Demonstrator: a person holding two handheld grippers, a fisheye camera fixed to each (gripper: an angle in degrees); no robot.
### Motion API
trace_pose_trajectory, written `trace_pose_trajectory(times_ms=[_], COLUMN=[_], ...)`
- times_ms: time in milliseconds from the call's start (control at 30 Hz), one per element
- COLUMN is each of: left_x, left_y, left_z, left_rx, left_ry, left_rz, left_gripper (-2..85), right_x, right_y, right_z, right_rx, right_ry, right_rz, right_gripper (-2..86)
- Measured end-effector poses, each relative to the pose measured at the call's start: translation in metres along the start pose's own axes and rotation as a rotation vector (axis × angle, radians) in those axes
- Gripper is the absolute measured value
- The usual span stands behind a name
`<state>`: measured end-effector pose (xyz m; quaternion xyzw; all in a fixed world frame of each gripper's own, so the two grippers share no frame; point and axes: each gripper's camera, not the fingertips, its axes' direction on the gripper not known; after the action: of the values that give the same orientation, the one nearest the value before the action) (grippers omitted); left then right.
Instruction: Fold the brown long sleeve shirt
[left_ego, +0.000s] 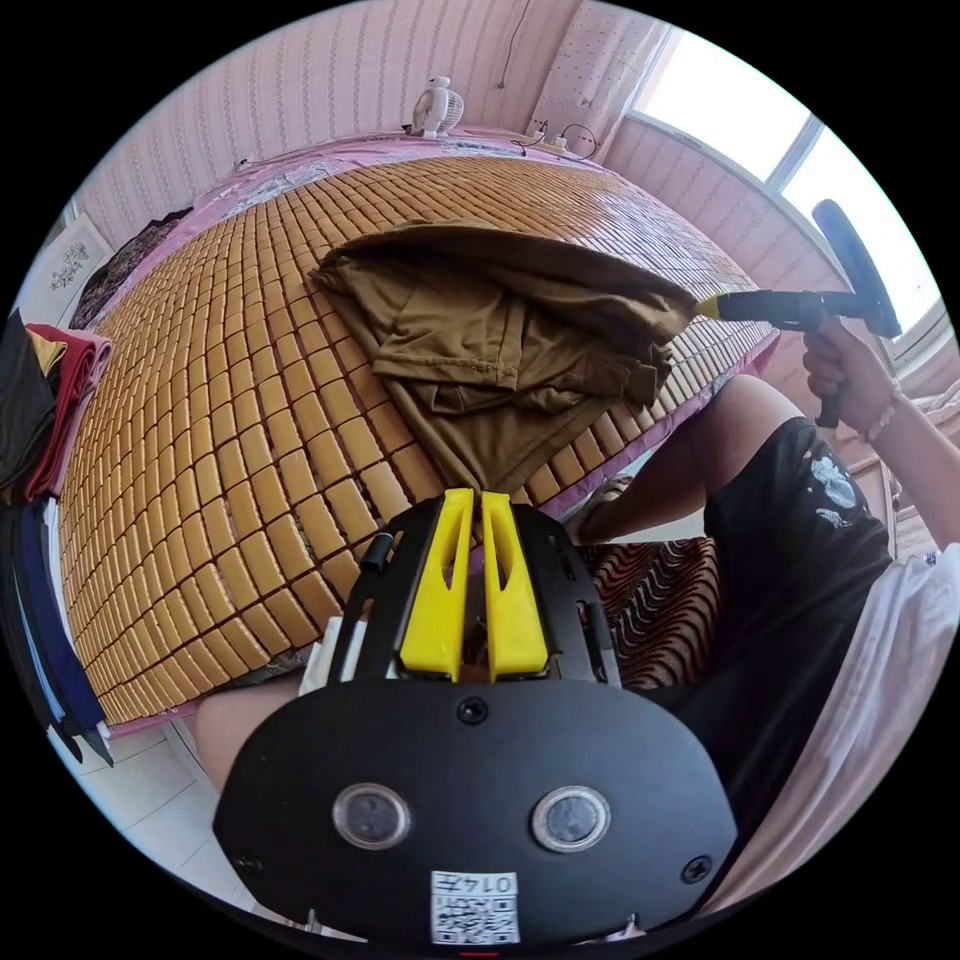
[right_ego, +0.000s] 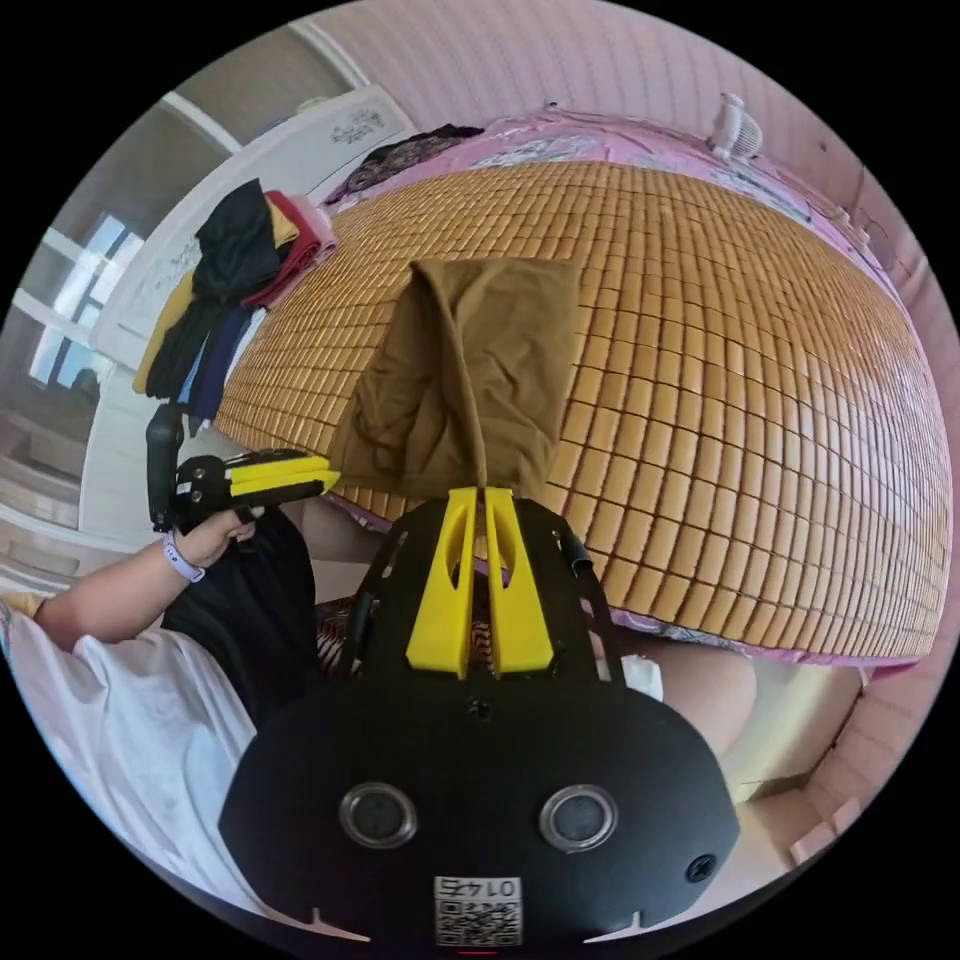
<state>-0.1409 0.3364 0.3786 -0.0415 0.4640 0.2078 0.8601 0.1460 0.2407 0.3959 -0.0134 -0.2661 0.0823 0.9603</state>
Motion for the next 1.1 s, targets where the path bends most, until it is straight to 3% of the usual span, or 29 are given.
trace_pose_trajectory(times_ms=[133, 200, 533, 700, 900, 1100], left_x=[0.013, 0.018, 0.029, 0.031, 0.014, 0.013], left_y=[-0.008, -0.012, -0.037, -0.049, -0.065, -0.083], left_z=[-0.01, -0.014, -0.051, -0.071, -0.099, -0.112], left_rx=[0.001, 0.001, 0.034, 0.054, 0.051, 0.066], left_ry=[-0.035, -0.048, -0.076, -0.058, -0.011, 0.134], left_rz=[0.037, 0.046, 0.001, -0.036, -0.196, -0.26], left_gripper=[-0.9, -0.9, -0.9, -0.8, 0.2, 8.5], right_x=[0.054, 0.063, 0.063, 0.072, 0.072, 0.094], right_y=[0.014, 0.017, 0.012, 0.005, 0.021, 0.058], right_z=[-0.023, -0.023, -0.003, 0.009, 0.005, -0.005], right_rx=[0.055, 0.042, -0.003, -0.098, -0.067, 0.05], right_ry=[0.164, 0.15, 0.203, 0.211, 0.27, 0.231], right_rz=[0.236, 0.265, 0.226, 0.232, 0.145, 0.215], right_gripper=[1.0, 1.7, 9.4, 8.9, 6.6, 2.6])
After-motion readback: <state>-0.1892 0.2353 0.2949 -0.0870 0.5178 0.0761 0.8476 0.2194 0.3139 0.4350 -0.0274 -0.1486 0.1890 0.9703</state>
